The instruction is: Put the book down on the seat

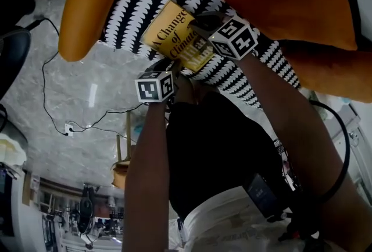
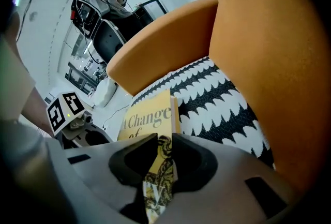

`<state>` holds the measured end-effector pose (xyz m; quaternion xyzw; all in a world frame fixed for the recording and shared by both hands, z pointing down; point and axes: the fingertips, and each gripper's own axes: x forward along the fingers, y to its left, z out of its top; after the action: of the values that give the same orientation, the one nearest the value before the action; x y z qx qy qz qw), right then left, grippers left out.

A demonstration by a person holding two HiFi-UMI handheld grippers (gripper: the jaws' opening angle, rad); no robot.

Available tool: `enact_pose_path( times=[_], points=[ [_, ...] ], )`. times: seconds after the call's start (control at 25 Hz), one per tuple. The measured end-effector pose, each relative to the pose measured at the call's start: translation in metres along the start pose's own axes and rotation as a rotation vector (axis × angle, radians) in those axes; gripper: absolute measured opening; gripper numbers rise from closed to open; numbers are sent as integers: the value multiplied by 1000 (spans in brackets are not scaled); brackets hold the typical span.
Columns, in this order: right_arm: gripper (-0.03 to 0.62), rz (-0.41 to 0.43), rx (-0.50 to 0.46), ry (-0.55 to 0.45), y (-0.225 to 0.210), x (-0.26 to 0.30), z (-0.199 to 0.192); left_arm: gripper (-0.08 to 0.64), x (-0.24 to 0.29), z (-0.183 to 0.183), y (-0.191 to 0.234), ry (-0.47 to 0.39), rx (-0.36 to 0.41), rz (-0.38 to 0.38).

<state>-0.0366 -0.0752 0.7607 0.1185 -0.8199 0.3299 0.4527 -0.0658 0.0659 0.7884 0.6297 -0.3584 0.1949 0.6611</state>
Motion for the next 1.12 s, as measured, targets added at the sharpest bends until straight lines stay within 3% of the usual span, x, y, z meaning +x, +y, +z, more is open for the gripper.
enact_pose_path(
  times=[0.2, 0.52, 0.8, 1.12],
  points=[
    [91, 16, -17, -45, 7, 9, -11, 152, 0, -11, 8, -25, -11, -20],
    [130, 9, -12, -61, 0, 8, -21, 153, -1, -18, 13, -65, -90, -45],
    [89, -50, 8, -166, -5, -22, -15, 153, -29, -10, 19, -99, -51, -10],
    [38, -80, 26, -157, 22, -60, -39, 152, -74, -36, 15, -104, -14, 20]
  ],
)
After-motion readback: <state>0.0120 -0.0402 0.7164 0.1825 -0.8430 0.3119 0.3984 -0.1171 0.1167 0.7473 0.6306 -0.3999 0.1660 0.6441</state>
